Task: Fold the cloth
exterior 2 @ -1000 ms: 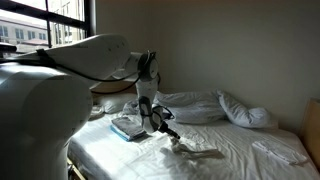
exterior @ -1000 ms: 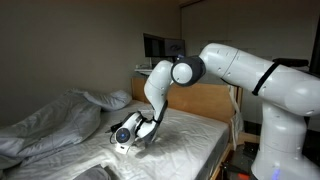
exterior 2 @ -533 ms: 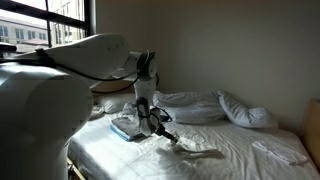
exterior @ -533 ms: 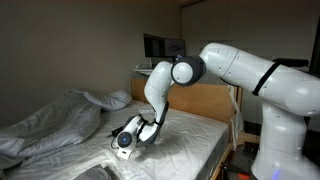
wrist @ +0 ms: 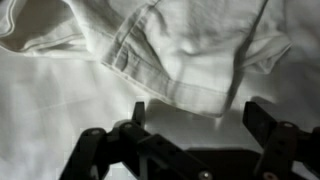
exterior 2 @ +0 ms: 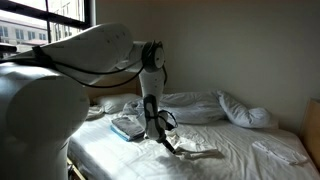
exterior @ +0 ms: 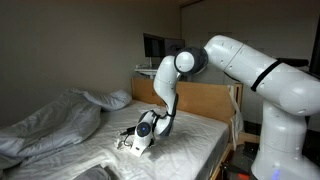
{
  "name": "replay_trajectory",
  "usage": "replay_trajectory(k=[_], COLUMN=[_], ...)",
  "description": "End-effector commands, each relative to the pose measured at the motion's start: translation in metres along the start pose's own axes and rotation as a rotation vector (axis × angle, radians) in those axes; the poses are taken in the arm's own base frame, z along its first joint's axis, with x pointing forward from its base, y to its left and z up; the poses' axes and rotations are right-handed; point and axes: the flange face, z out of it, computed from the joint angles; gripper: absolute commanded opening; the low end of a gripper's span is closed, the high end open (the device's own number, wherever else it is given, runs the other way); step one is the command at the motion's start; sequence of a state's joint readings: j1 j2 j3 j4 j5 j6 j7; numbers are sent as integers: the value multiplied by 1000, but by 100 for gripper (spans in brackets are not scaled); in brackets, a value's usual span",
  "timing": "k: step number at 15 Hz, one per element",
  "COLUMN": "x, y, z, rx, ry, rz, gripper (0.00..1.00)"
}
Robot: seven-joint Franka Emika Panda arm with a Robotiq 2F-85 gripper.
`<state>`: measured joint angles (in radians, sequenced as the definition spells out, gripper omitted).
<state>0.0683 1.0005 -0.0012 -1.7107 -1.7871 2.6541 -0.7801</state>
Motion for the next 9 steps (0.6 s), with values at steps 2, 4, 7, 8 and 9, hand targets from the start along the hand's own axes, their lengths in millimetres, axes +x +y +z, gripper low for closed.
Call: replay_trajectory(k=[2,4,7,8,9], x=[-21,-30,-44,-46,-46], y=[-56,-72,-94,-95,-90], z=[-7,-1,13,18,23], rx=[-138,-205,-298,-333,-369], ry=[171,249,360,391,421], rz=[135,181,258,283,310], gripper=[100,100,100,100,100])
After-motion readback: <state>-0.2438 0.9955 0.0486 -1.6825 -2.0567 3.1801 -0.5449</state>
